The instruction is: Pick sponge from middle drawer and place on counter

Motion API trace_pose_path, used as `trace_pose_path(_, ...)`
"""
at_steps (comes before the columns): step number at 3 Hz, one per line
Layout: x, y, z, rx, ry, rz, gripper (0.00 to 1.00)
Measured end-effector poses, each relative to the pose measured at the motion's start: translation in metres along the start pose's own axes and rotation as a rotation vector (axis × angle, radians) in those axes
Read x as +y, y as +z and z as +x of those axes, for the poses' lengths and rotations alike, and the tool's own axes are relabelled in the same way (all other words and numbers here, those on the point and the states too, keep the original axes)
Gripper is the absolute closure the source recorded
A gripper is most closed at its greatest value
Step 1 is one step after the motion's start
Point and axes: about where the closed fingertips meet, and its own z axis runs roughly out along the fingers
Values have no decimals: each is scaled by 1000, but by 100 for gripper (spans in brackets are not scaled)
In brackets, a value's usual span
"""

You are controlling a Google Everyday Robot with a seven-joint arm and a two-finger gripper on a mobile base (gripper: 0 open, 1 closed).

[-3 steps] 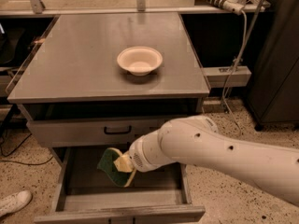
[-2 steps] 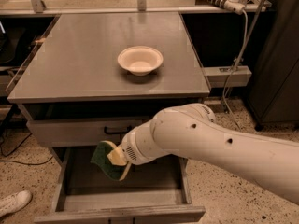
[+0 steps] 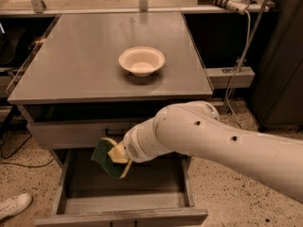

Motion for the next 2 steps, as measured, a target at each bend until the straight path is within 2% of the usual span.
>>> trace_pose_path(1, -8, -12, -52, -63, -39, -5, 100)
trace_pose_path(2, -8, -22, -94, -87, -94, -19, 100)
